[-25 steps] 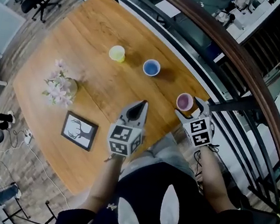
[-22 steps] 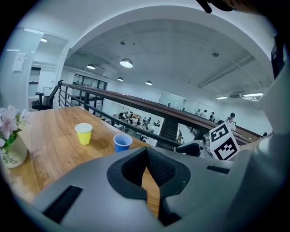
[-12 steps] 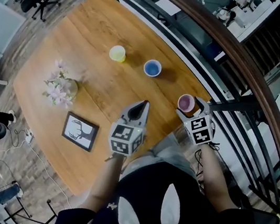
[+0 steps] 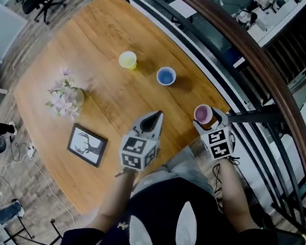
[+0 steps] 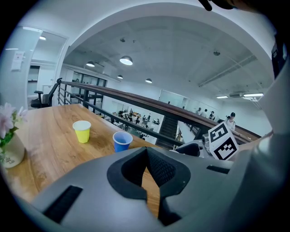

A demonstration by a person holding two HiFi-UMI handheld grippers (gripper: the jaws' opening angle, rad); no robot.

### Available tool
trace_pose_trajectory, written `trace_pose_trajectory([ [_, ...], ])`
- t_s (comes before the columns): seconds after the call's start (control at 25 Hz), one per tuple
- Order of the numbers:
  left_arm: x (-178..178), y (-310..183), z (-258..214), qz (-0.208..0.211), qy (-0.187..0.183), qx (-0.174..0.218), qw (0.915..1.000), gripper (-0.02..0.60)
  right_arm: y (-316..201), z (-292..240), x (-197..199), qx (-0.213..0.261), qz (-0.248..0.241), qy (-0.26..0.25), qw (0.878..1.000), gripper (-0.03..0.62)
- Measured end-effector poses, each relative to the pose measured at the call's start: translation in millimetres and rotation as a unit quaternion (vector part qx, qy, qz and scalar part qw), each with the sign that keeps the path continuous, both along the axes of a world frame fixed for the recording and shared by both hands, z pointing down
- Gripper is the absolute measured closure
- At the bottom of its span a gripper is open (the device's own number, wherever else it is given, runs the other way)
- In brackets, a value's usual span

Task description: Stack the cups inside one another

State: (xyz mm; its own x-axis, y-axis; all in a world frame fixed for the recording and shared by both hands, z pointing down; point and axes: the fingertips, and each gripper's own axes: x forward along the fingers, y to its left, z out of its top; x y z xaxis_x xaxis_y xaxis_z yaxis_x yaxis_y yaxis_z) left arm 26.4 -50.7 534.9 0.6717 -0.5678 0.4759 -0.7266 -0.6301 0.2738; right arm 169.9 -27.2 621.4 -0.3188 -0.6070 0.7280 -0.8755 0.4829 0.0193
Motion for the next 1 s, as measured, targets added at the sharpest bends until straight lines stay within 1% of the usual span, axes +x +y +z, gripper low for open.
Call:
trace_pose_trajectory([
  [0.2, -3, 0, 0, -0.003, -0.001, 0.001, 1.0000, 0.572, -1, -2, -3, 0.002, -0.005, 0.002, 1.000, 0.260],
  [0.44, -6, -1, -1, -0.009, 0.001, 0.004, 1.0000, 0.572, -6, -16, -5, 0.023, -0.010, 0.001, 1.000, 0.260],
  [0.64, -9, -1, -5, -0.012, 0.001, 0.007, 0.9999, 0.572, -12, -40, -7, 0.047, -0.011, 0.001, 0.999, 0.260],
  [1.0, -21, -2, -16, -0.021, 0.001, 0.024, 0.9995, 0.572, -23, -91, -17, 0.105, -0.018, -0.006, 0.994, 0.260],
])
